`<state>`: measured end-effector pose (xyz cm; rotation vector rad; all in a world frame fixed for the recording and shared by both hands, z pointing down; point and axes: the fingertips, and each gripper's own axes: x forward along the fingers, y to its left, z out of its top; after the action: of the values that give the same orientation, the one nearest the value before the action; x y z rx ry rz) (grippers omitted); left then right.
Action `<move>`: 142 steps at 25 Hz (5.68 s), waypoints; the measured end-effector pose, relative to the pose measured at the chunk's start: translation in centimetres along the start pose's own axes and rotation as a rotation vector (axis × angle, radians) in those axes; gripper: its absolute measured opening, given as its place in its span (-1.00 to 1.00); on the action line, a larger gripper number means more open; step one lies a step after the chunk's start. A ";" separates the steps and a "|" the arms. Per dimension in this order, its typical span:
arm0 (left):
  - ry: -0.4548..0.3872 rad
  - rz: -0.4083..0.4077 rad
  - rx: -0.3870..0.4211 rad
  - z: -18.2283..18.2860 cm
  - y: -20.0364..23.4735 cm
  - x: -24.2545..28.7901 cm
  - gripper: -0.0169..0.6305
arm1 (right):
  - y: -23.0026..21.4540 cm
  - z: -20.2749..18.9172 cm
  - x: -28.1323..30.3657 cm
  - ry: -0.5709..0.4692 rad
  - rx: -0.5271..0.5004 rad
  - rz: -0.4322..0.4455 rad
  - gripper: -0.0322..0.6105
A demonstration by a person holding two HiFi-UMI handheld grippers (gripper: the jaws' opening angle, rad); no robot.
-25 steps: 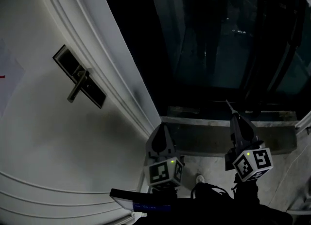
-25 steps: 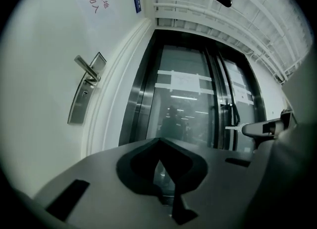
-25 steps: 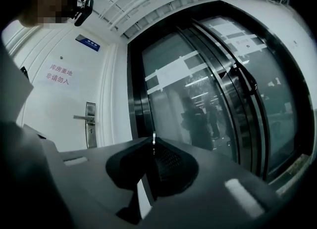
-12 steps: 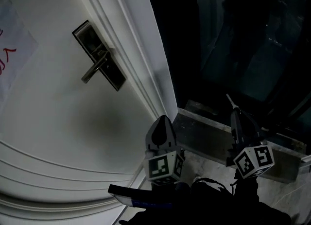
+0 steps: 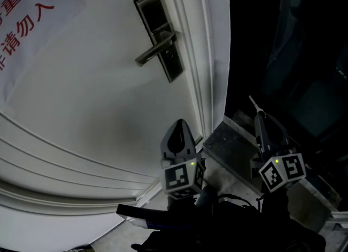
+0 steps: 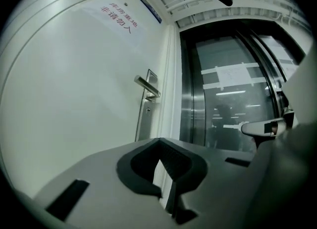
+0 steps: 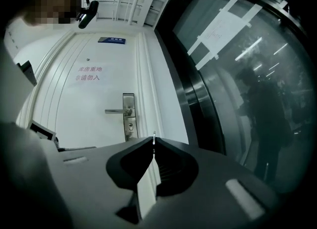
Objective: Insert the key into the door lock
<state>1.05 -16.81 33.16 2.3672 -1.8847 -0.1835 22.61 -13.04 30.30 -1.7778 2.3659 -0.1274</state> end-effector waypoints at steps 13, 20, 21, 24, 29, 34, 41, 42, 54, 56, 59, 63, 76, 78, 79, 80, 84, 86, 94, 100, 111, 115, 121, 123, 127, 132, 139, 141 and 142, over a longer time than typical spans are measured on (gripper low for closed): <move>-0.060 0.132 0.200 5.1 6.6 6.5 -0.94 | 7.3 0.6 12.2 -0.029 -0.198 0.229 -0.86; -0.014 0.138 0.182 4.3 9.1 7.7 -0.94 | 10.4 0.6 17.3 -0.045 -0.425 0.317 -0.86; -0.013 0.140 0.178 4.1 9.3 7.8 -0.94 | 10.7 0.6 17.9 -0.047 -0.472 0.323 -0.86; -0.002 0.147 0.146 3.4 9.9 7.9 -0.95 | 11.7 0.6 19.4 -0.042 -0.594 0.330 -0.86; 0.004 0.154 0.107 3.2 10.0 8.1 -0.95 | 12.8 1.0 21.4 -0.071 -0.887 0.347 -0.86; 0.026 0.163 0.103 3.2 10.1 8.9 -0.94 | 13.4 0.9 22.6 -0.085 -1.198 0.381 -0.86; 0.048 0.140 0.068 2.8 9.6 10.5 -0.94 | 13.2 -0.4 22.6 -0.116 -1.479 0.408 -0.86; 0.051 0.138 0.063 2.6 9.6 10.7 -0.94 | 13.2 -0.6 22.7 -0.122 -1.499 0.410 -0.86; 0.062 0.123 0.071 2.3 8.7 12.2 -0.94 | 12.7 -0.9 23.9 -0.158 -1.598 0.412 -0.86; 0.064 0.120 0.067 2.3 8.5 12.2 -0.94 | 12.7 -0.9 24.0 -0.158 -1.604 0.415 -0.86; 0.062 0.115 0.074 2.3 8.5 12.3 -0.94 | 12.8 -0.9 24.1 -0.157 -1.606 0.414 -0.86; 0.056 0.118 0.065 2.4 8.6 12.3 -0.94 | 12.8 -1.0 24.1 -0.162 -1.614 0.411 -0.86; 0.055 0.105 0.060 2.4 8.5 12.3 -0.94 | 13.4 -1.1 24.5 -0.163 -1.683 0.373 -0.86; 0.055 0.106 0.058 2.4 8.6 12.2 -0.94 | 13.5 -1.1 24.6 -0.159 -1.686 0.373 -0.86; 0.054 0.106 0.055 2.4 8.7 12.2 -0.94 | 13.5 -1.1 24.7 -0.157 -1.685 0.372 -0.86; 0.053 0.106 0.055 2.4 8.7 12.2 -0.94 | 13.5 -1.1 24.7 -0.155 -1.684 0.372 -0.86; 0.066 0.109 0.063 2.3 9.0 12.2 -0.94 | 13.5 -1.1 24.8 -0.154 -1.686 0.370 -0.86; 0.068 0.104 0.058 2.2 9.0 12.3 -0.94 | 13.6 -1.1 24.8 -0.152 -1.686 0.370 -0.86; 0.073 0.086 0.049 2.1 8.6 12.5 -0.94 | 13.6 -1.1 24.8 -0.146 -1.693 0.370 -0.86; 0.074 0.080 0.049 2.2 8.5 12.6 -0.94 | 13.6 -1.1 24.8 -0.144 -1.692 0.368 -0.86; 0.074 0.076 0.051 2.2 8.4 12.6 -0.95 | 13.7 -1.1 25.0 -0.138 -1.697 0.366 -0.86; 0.072 0.082 0.054 2.2 8.5 12.6 -0.94 | 13.7 -1.1 25.0 -0.138 -1.700 0.367 -0.86; 0.072 0.079 0.053 2.2 8.5 12.7 -0.94 | 13.6 -1.1 25.0 -0.136 -1.702 0.367 -0.86; 0.073 0.081 0.052 2.2 8.5 12.7 -0.95 | 13.6 -1.1 25.0 -0.136 -1.703 0.368 -0.86; 0.059 0.075 0.059 2.4 8.5 12.7 -0.95 | 13.7 -1.1 25.0 -0.134 -1.706 0.367 -0.86; 0.070 0.078 0.059 2.4 8.6 12.6 -0.94 | 13.7 -1.1 25.0 -0.132 -1.710 0.364 -0.86; 0.067 0.074 0.057 2.3 8.5 12.6 -0.94 | 13.7 -1.1 25.0 -0.128 -1.710 0.363 -0.86; 0.062 0.071 0.055 2.4 8.4 12.6 -0.94 | 13.7 -1.1 25.1 -0.128 -1.717 0.360 -0.86; 0.063 0.071 0.056 2.3 8.4 12.7 -0.94 | 13.6 -1.1 25.1 -0.129 -1.723 0.358 -0.86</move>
<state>-4.61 -31.05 31.88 2.3082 -1.9657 -0.0506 2.78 -33.27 26.70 -1.3290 2.5593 2.5358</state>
